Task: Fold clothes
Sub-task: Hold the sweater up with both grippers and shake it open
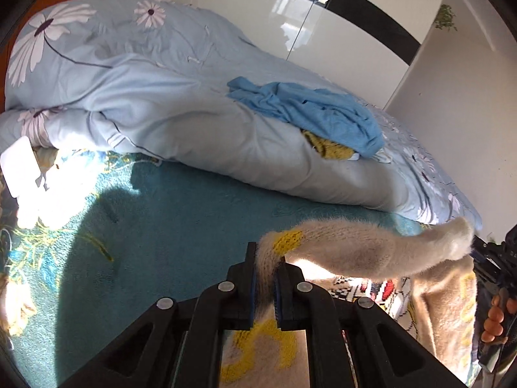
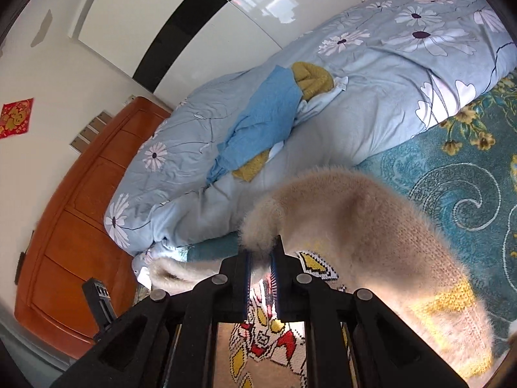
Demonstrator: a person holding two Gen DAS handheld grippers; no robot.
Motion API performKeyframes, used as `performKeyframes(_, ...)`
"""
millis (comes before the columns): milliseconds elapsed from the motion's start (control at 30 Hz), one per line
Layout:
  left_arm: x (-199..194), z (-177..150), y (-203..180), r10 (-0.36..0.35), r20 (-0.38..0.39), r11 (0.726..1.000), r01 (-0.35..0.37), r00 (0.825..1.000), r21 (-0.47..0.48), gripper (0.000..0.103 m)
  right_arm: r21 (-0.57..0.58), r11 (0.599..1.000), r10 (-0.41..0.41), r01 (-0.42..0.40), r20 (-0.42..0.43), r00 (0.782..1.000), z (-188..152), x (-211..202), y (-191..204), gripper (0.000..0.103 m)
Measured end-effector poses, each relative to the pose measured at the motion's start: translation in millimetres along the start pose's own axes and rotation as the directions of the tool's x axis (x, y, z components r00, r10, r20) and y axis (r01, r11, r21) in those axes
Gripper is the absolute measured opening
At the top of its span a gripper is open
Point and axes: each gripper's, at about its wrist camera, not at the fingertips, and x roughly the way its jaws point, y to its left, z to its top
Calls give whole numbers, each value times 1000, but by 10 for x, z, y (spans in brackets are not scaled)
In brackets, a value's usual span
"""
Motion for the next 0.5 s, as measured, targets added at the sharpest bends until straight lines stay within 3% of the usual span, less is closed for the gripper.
performKeyframes(100,191,30,8,32,-9,999,-32,999,4,12,5,1000,-27,27,-18,999,-10,137,-44,15)
performKeyframes(167,296,79,17,51,-17,999,-51,999,3,13,1,1000,-31,31,-32,999,-17,176,-57,30)
performKeyframes(200,335,116,24,56,-26,998,-56,998,1,16,-2,1000,-29,29,-36,999,-23,169,-57,44)
performKeyframes(233,361,149,29,68,-36,998,-68,997,-3,21,-7,1000,-23,23,-31,999,-35,126,-53,51)
performKeyframes(367,272,224,20,61,-53,998,-62,997,-16,28,-25,1000,0,0,-17,1000,-105,-59,-42,52)
performKeyframes(500,-84,234,80,60,2,997,-60,998,-51,49,-56,998,-15,13,-43,999,-436,-354,-109,52)
